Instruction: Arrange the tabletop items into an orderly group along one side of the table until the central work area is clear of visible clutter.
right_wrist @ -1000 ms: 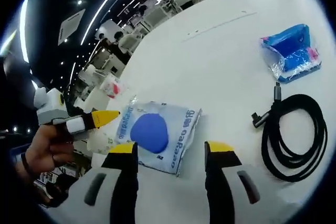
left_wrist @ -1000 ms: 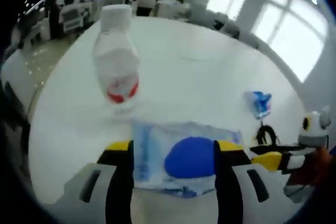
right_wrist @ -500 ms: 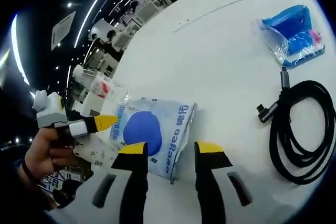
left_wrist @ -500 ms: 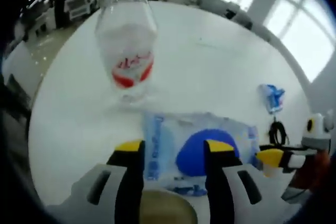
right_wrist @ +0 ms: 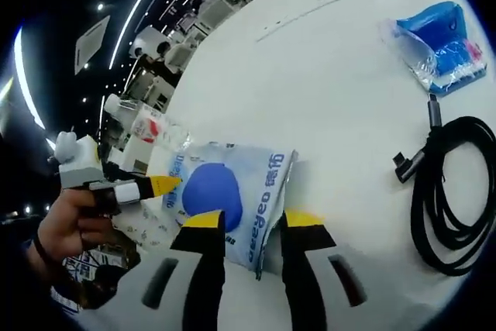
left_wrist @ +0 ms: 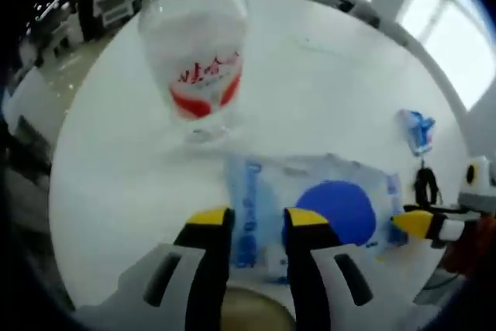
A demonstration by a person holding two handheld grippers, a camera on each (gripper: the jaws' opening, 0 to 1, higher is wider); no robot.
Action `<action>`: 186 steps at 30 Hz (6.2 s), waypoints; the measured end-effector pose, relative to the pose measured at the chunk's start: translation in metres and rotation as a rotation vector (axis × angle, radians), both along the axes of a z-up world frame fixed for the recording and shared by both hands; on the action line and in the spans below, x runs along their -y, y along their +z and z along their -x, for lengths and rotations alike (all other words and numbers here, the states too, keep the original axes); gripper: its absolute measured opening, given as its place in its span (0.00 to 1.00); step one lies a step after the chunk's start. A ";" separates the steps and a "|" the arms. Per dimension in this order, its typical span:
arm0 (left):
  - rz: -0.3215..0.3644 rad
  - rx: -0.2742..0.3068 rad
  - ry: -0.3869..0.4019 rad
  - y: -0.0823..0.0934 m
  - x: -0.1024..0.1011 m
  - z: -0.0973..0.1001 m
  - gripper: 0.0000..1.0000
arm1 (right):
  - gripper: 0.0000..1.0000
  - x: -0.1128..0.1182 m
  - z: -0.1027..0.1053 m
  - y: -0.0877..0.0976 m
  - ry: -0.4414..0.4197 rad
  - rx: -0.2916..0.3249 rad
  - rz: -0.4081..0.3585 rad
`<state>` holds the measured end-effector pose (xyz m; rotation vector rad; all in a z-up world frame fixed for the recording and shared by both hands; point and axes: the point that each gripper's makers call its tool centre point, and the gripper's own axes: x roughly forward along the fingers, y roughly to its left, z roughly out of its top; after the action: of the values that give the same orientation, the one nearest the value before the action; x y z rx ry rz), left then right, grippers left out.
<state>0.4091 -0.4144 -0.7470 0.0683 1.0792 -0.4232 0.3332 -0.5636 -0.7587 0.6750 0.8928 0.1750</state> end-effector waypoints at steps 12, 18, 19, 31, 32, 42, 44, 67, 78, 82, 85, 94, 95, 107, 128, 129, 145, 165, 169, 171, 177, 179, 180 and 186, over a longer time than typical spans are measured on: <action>0.003 0.020 -0.006 0.002 0.000 -0.005 0.00 | 0.02 0.014 -0.006 0.002 -0.079 0.012 0.007; 0.037 0.022 -0.014 0.008 0.006 -0.004 0.00 | 0.01 0.025 -0.012 0.012 -0.102 0.027 -0.005; 0.043 0.023 -0.015 0.008 0.007 -0.004 0.00 | 0.01 0.026 -0.013 0.014 -0.100 0.030 -0.004; 0.068 0.008 -0.014 0.011 0.014 0.000 0.00 | 0.00 0.034 -0.014 0.024 -0.092 0.043 -0.012; 0.068 0.010 -0.015 0.012 0.015 0.001 0.00 | 0.00 0.034 -0.014 0.025 -0.092 0.045 -0.011; 0.107 0.019 -0.008 0.020 0.027 0.000 0.00 | 0.00 0.049 -0.019 0.034 -0.102 0.067 0.000; 0.117 0.020 -0.006 0.022 0.032 0.000 0.00 | 0.00 0.054 -0.020 0.036 -0.106 0.070 0.002; 0.174 0.072 -0.019 0.044 0.089 -0.021 0.00 | 0.00 0.108 -0.047 0.058 -0.134 0.091 0.080; 0.175 0.057 -0.010 0.037 0.107 -0.035 0.00 | 0.00 0.129 -0.064 0.050 -0.141 0.062 0.118; 0.172 0.049 -0.004 0.033 0.110 -0.037 0.00 | 0.00 0.133 -0.068 0.045 -0.131 0.057 0.141; 0.170 0.040 -0.002 0.028 0.111 -0.039 0.00 | 0.00 0.135 -0.071 0.044 -0.123 0.062 0.132; 0.151 0.023 -0.008 0.018 0.114 -0.041 0.00 | 0.01 0.137 -0.073 0.030 -0.091 0.031 0.167; 0.146 0.022 -0.008 0.016 0.114 -0.042 0.00 | 0.01 0.137 -0.073 0.029 -0.088 0.030 0.168; 0.142 0.004 -0.003 0.008 0.112 -0.044 0.00 | 0.01 0.137 -0.073 0.017 -0.096 0.005 0.164; 0.147 0.002 0.001 0.007 0.111 -0.044 0.06 | 0.13 0.146 -0.069 0.018 -0.122 -0.035 0.235; 0.146 0.003 0.002 0.007 0.110 -0.044 0.07 | 0.14 0.145 -0.069 0.019 -0.122 -0.033 0.236; 0.142 0.036 -0.010 0.031 0.094 -0.031 0.21 | 0.25 0.136 -0.062 0.042 -0.097 0.019 0.276; 0.225 0.092 -0.048 0.073 0.089 0.016 0.39 | 0.38 0.115 -0.045 0.089 -0.041 0.156 0.296; 0.226 0.110 -0.068 0.078 0.088 0.029 0.48 | 0.40 0.105 -0.038 0.095 -0.011 0.172 0.282; 0.223 0.122 -0.075 0.080 0.085 0.035 0.50 | 0.42 0.101 -0.032 0.097 0.005 0.174 0.283; 0.189 0.144 -0.068 0.085 0.065 0.049 0.55 | 0.46 0.090 -0.016 0.102 0.044 0.182 0.272; 0.183 0.155 -0.059 0.088 0.060 0.051 0.57 | 0.46 0.085 -0.013 0.103 0.062 0.186 0.265; 0.181 0.163 -0.058 0.090 0.058 0.055 0.58 | 0.46 0.084 -0.012 0.102 0.068 0.188 0.263; 0.185 0.184 -0.036 0.092 0.044 0.069 0.71 | 0.46 0.070 0.001 0.099 0.118 0.191 0.253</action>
<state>0.3404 -0.4580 -0.6546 -0.0366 0.8551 -0.5373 0.3325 -0.6336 -0.6592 0.3638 0.7553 0.2238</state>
